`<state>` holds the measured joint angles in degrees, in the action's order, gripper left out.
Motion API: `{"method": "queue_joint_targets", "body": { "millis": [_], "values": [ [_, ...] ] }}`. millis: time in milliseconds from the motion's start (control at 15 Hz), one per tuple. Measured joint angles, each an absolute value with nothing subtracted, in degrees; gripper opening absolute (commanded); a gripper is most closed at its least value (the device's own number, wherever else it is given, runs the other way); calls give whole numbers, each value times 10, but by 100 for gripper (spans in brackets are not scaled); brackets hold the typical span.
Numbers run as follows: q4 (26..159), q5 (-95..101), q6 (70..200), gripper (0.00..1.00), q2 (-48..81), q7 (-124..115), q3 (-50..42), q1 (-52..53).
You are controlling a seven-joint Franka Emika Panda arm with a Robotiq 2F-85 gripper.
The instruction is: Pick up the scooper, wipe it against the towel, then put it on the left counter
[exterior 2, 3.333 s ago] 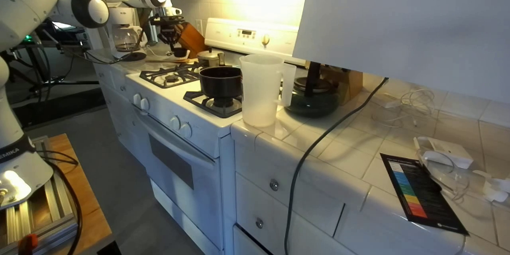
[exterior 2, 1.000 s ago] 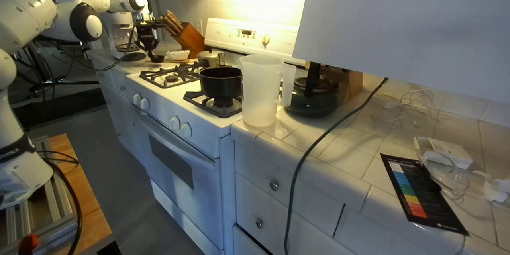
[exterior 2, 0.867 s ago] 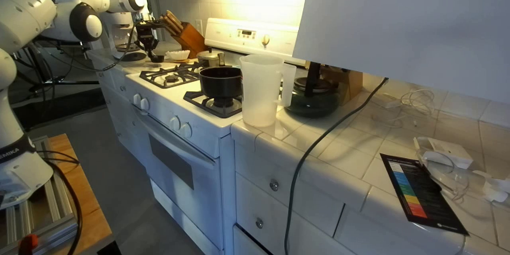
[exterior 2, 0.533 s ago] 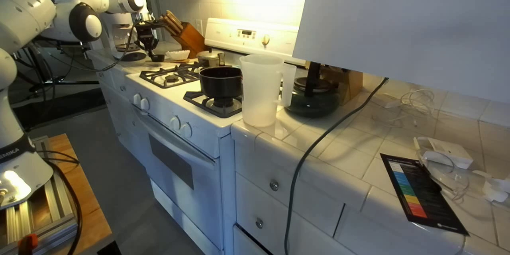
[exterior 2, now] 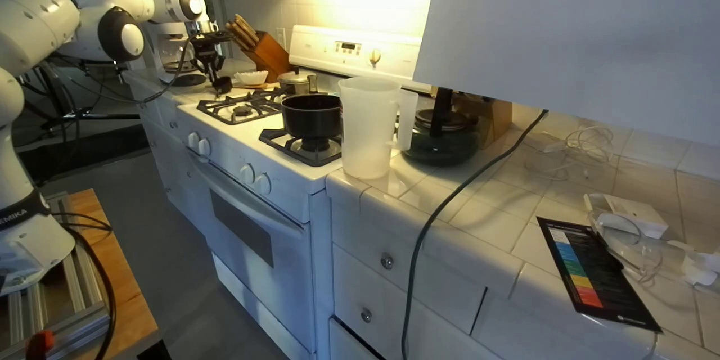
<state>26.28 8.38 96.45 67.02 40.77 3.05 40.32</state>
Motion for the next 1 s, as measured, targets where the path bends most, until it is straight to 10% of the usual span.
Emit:
{"method": "queue_joint_targets", "body": {
  "millis": [467,1000],
  "values": [
    [259,84,974,98,669,406,31,406],
    [259,82,1001,100,632,445,63,452]
  ]
}}
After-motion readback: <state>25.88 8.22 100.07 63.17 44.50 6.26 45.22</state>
